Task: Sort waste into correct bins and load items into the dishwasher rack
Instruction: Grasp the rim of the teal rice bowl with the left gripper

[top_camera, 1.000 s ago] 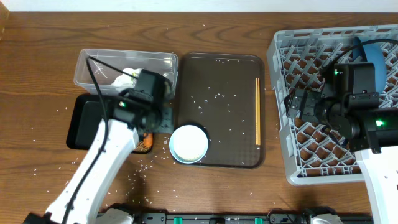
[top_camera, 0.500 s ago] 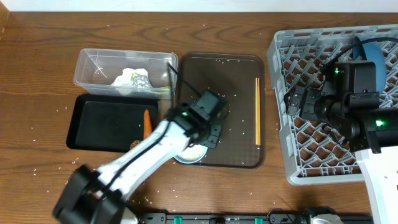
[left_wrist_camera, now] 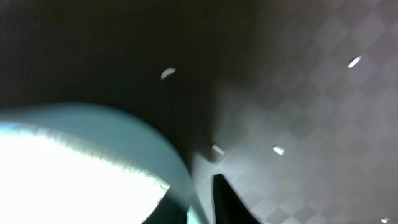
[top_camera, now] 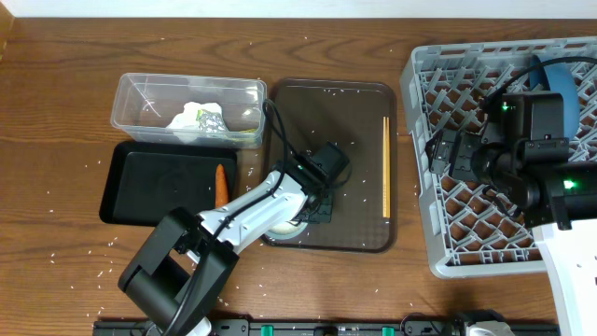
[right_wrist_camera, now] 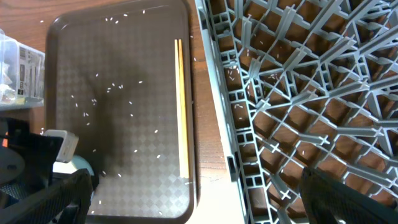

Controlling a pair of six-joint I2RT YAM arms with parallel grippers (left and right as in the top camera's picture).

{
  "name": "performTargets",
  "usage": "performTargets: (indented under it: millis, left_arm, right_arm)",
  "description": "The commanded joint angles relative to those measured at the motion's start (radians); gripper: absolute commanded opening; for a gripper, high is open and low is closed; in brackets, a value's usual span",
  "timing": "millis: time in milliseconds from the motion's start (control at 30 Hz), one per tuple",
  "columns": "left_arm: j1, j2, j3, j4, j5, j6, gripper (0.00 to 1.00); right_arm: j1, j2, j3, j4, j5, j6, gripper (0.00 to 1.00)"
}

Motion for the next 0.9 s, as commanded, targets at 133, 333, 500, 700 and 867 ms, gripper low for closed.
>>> performTargets:
  millis: [133,333,500,700,867]
  left_arm:
    - [0.002,0.008,-0.01,0.033,-0.009,-0.013,0.07]
    - [0.004,-0.03,0.021,-0.021,-0.04,0.041,0.06]
    - [0.003,-0.116,0.047,-0.048,-0.072,0.096,0.06]
    - [0.003,-0.154,0.047,-0.077,-0.072,0.096,0.06]
    - [0.002,-0.136,0.046,-0.069,-0.071,0.092,0.06]
  right_arm:
    - [0.0,0.001,0.005,-0.003,-0.007,0.014,0.99]
    - [0.0,0.001,0.005,-0.018,-0.006,0.013,0.99]
    - [0.0,0.001,0.005,-0.015,-0.006,0.013,0.99]
    - [0.0,0.001,0.005,-0.012,-0.007,0.014,0.99]
    - [0.0,0.001,0.005,-0.012,-0.007,0.014,0.99]
